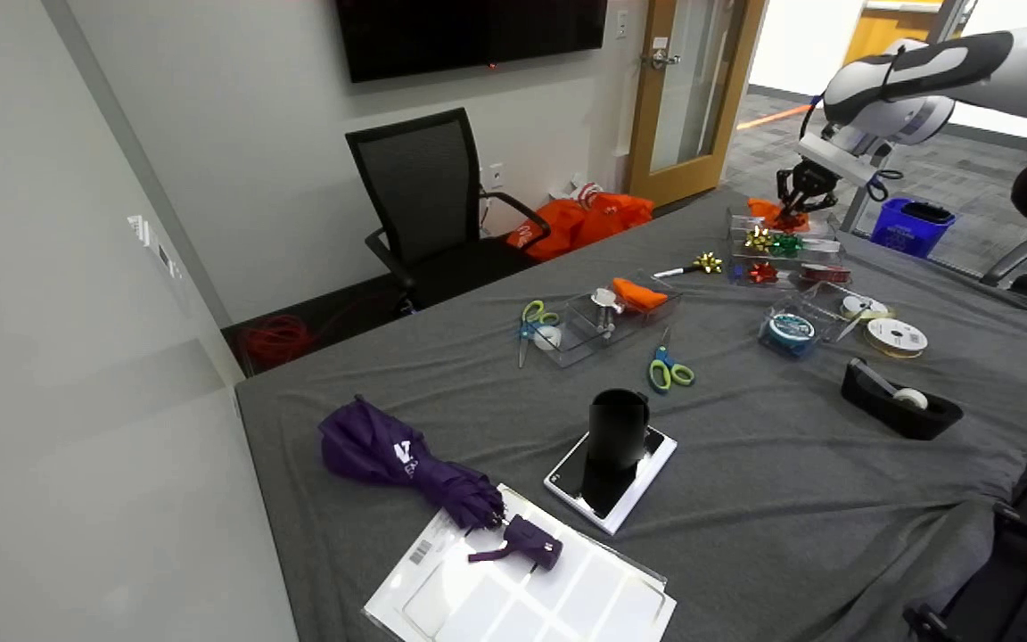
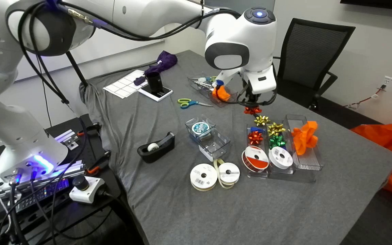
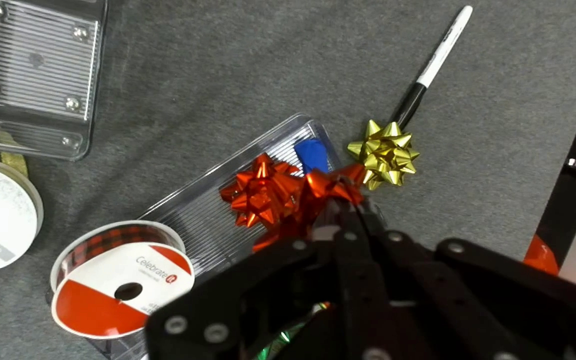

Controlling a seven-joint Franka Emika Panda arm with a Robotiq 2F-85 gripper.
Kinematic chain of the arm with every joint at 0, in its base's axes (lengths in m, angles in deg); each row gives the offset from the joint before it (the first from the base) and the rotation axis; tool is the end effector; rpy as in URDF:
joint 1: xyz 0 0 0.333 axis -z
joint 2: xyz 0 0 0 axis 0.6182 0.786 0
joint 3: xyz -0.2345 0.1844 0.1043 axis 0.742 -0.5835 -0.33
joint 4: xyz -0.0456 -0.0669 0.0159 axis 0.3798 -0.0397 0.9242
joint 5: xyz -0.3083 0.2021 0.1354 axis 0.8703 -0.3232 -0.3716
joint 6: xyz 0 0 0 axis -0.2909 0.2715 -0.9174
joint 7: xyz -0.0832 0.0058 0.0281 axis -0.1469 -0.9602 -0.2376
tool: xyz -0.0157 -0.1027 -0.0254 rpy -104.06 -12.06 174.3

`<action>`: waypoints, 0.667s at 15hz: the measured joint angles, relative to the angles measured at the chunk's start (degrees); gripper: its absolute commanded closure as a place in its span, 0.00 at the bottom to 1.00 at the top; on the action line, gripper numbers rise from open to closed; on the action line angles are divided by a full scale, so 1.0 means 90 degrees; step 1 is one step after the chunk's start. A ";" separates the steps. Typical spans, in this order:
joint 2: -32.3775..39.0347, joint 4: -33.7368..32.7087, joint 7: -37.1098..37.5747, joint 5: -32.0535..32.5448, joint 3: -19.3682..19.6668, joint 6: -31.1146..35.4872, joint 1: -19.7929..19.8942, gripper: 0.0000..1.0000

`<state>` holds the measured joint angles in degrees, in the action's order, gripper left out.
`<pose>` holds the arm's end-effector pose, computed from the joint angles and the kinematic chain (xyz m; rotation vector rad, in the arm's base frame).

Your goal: Remove the red ribbons from the clear case on the left and then put them in the bottom compartment of the clear case on the right

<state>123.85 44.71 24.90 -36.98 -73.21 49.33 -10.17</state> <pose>0.6836 -0.3974 0.2826 -2.2875 1.7088 -0.2308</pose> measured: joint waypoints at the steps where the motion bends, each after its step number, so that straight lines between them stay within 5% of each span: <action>1: 0.0037 -0.0003 0.0021 0.0000 0.0012 0.0014 0.0007 0.99; 10: 0.0976 -0.0767 0.0480 -0.0002 0.0435 0.0027 0.0089 0.99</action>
<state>132.63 37.81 29.22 -37.00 -69.30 49.57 -9.37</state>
